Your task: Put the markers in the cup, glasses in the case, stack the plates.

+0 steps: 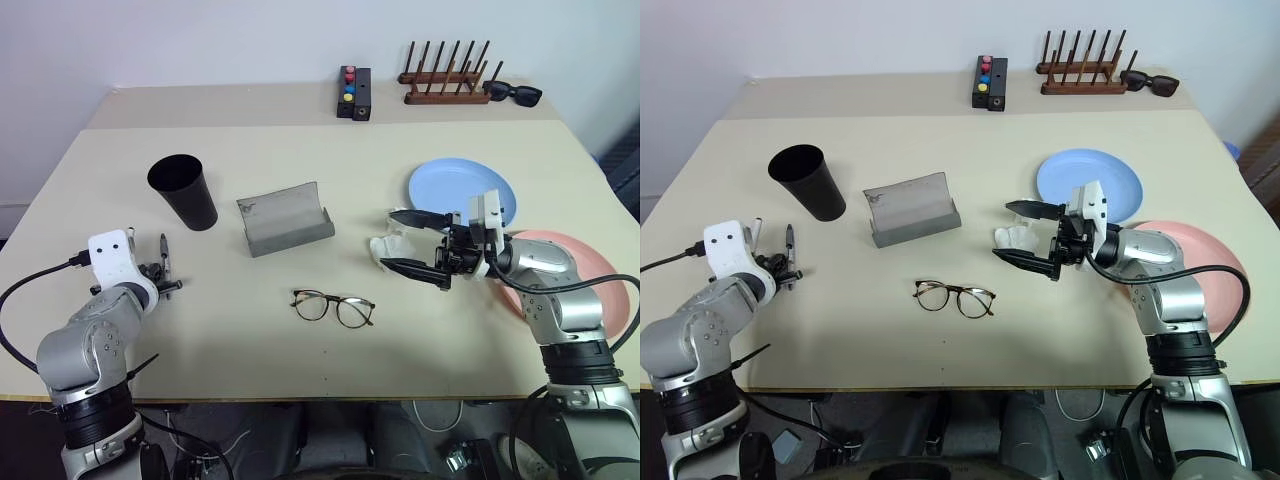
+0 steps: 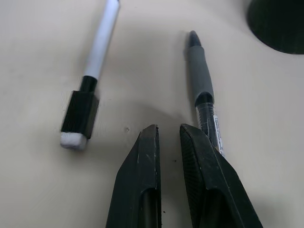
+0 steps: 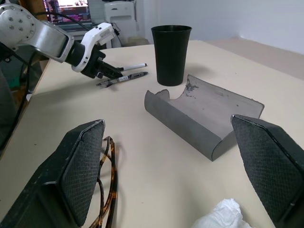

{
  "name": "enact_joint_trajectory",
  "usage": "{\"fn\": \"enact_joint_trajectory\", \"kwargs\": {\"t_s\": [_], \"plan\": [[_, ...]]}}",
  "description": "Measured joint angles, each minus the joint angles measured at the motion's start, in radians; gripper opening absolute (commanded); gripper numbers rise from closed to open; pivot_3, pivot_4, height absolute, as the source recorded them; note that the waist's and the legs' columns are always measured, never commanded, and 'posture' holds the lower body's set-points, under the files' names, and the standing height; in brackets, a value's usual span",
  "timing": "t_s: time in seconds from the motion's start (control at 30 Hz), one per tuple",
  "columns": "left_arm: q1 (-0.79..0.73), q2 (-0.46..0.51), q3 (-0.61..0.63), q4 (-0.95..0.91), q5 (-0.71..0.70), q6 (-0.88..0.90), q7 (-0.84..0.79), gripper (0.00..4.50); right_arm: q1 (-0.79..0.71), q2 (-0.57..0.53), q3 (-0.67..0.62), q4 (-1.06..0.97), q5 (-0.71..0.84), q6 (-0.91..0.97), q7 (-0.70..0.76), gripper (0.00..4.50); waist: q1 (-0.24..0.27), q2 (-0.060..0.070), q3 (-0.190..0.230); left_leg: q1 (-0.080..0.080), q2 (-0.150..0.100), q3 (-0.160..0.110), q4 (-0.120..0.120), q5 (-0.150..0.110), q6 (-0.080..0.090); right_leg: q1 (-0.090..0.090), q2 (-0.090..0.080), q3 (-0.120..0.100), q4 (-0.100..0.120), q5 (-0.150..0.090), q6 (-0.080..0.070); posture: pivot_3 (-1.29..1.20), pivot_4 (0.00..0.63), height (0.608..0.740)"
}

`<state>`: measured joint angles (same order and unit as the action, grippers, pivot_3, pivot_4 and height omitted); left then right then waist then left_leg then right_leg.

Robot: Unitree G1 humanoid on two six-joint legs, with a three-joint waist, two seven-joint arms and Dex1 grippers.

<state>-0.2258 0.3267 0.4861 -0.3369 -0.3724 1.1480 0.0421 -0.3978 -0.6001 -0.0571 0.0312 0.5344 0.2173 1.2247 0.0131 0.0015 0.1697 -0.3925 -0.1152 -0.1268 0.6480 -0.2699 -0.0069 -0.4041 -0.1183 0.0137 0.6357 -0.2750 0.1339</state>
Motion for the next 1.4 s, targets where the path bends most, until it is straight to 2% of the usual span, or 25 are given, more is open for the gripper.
{"fn": "enact_joint_trajectory", "kwargs": {"t_s": [0.17,0.2,0.43,0.63,0.8,1.07,1.2,1.4], "plan": [[0.012,-0.002,0.002,-0.029,-0.004,0.003,-0.017,4.09,0.003,-0.005,0.000,-0.008,0.000,0.003,-0.005,4.37,-0.001,0.000,0.000,0.000,0.000,0.000,0.000,0.000,0.000,0.000,0.000,0.000,0.000,0.000,0.000,0.00,0.150,0.740],[0.011,0.001,0.003,-0.035,-0.007,0.004,-0.019,4.43,0.003,-0.005,0.000,-0.009,0.001,0.003,-0.006,4.37,-0.001,0.000,0.000,0.000,0.000,0.000,0.000,0.000,0.000,0.000,0.000,0.000,0.000,0.000,0.000,0.00,0.150,0.740],[-0.014,0.013,0.042,-0.055,-0.031,0.041,-0.034,4.43,0.003,-0.005,0.000,-0.009,0.001,0.005,-0.013,4.37,0.000,0.000,0.000,0.000,0.000,0.000,0.000,0.000,0.000,0.000,0.000,0.000,0.000,0.000,0.000,0.00,0.150,0.740],[-0.061,-0.045,0.109,-0.090,-0.094,0.071,-0.038,4.43,0.000,-0.005,0.000,-0.009,0.001,0.015,-0.022,4.37,-0.001,0.000,0.000,0.000,0.000,0.000,0.000,0.000,0.000,0.000,0.000,0.000,0.000,0.000,0.000,0.00,0.150,0.740],[-0.106,-0.079,0.124,-0.102,-0.092,0.112,0.013,4.43,-0.008,-0.005,0.000,-0.009,0.000,0.018,-0.025,4.37,0.000,0.000,0.000,0.000,0.000,0.000,0.000,0.000,0.000,0.000,0.000,0.000,0.000,0.000,0.000,0.00,0.150,0.740],[-0.151,-0.218,0.056,-0.101,-0.004,0.136,0.164,4.43,-0.009,-0.007,0.000,-0.010,0.001,0.023,-0.027,4.37,0.000,-0.002,0.000,0.000,0.000,0.000,0.001,0.000,0.000,0.000,0.000,0.000,0.000,0.000,0.001,0.00,0.150,0.740],[-0.193,-0.251,0.002,-0.099,0.062,0.147,0.234,4.43,-0.009,-0.008,-0.001,-0.010,0.000,0.023,-0.027,4.37,0.000,-0.003,0.001,0.000,0.000,0.001,0.001,0.000,0.000,0.000,0.000,0.000,0.000,0.000,0.001,0.00,0.150,0.740],[-0.253,-0.297,-0.010,-0.076,0.143,0.170,0.307,4.43,-0.009,-0.009,-0.001,-0.010,0.000,0.023,-0.025,4.37,0.001,-0.003,0.001,0.000,0.000,0.001,0.001,0.000,0.000,0.000,0.001,0.000,0.000,0.000,0.001,0.00,0.150,0.740]]}}
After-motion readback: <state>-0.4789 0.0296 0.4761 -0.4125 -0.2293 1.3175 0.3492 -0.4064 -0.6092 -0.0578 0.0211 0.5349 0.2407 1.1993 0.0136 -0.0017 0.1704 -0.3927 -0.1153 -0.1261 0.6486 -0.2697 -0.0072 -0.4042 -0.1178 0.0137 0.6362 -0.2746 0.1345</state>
